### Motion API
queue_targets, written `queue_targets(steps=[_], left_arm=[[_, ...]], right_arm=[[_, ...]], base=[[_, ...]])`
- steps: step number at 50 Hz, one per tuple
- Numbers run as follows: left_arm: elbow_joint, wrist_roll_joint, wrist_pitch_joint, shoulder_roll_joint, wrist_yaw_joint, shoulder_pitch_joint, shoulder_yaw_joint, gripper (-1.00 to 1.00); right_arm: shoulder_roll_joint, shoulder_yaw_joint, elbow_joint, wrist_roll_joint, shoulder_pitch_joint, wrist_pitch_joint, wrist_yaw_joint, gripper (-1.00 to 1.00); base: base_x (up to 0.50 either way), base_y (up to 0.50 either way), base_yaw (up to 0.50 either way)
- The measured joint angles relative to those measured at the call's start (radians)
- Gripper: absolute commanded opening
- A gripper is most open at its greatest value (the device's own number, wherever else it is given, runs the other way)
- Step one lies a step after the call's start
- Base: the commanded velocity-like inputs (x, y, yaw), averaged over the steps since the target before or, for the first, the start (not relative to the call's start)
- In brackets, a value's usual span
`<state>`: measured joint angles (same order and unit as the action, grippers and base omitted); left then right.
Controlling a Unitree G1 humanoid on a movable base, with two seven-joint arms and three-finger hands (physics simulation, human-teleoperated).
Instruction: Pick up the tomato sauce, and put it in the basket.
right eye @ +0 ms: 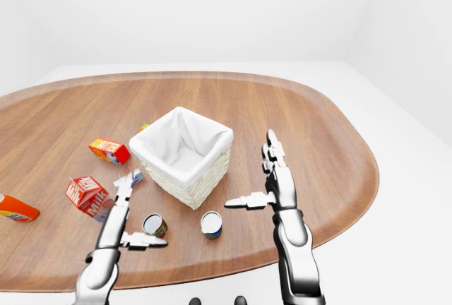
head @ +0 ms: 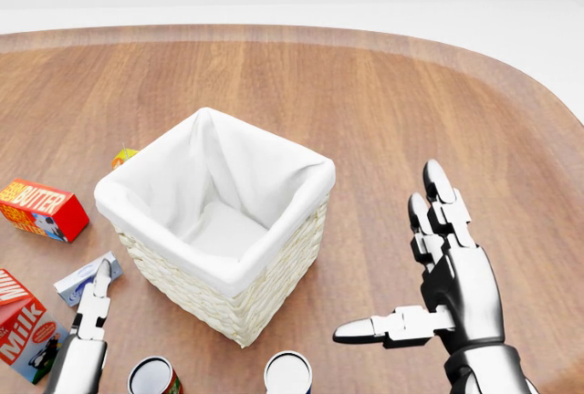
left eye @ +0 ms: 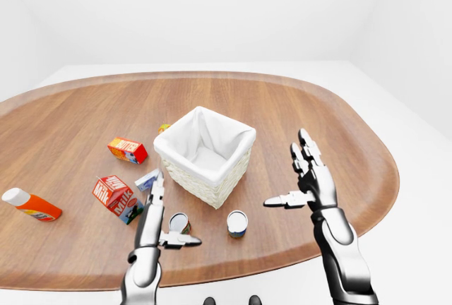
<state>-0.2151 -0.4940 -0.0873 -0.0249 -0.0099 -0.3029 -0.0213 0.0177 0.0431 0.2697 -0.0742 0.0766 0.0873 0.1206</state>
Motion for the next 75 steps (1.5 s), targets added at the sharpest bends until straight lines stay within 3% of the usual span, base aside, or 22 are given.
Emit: queue_targets(steps=[75], left_arm=[[0.254, 0.026, 0.0, -0.026, 0.062, 0.085, -0.034, 1.0]], right_arm=[[-0.001, -0.007, -0.031, 0.013, 0.001, 0.0, -0.003, 1.0]], base=[[0.0, 0.0, 0.0]])
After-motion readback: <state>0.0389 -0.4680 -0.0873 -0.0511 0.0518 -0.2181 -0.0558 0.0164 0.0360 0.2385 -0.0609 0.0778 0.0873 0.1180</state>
